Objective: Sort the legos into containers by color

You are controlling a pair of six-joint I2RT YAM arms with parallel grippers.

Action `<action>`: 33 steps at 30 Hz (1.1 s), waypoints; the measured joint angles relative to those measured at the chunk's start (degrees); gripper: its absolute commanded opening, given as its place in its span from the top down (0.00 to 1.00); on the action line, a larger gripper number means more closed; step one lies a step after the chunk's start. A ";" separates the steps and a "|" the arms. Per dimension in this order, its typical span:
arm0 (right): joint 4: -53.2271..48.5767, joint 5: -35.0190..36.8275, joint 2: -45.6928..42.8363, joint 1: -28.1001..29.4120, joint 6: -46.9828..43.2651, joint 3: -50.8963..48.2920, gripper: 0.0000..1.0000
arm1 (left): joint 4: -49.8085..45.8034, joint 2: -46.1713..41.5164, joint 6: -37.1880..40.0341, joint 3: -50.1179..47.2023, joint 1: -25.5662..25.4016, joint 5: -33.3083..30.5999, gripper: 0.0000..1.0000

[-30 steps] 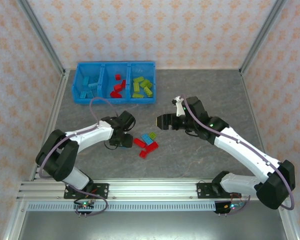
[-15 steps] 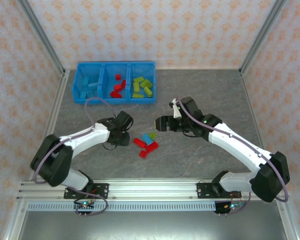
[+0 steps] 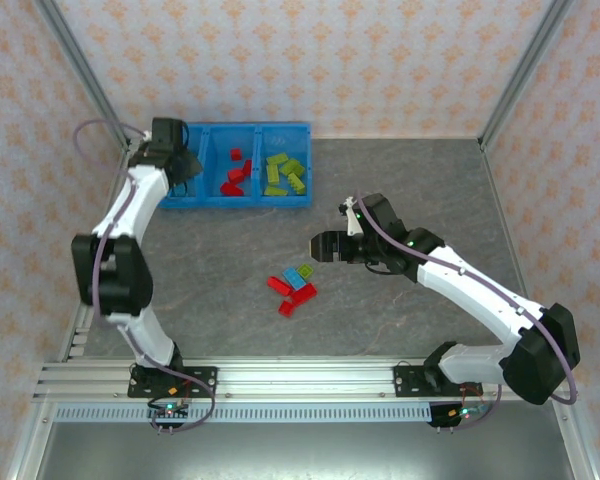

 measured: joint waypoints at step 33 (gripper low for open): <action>1.33 5.40 10.21 1.60 2.97 -0.55 0.16 | -5.44 -38.01 1.38 -18.21 -20.61 7.32 0.49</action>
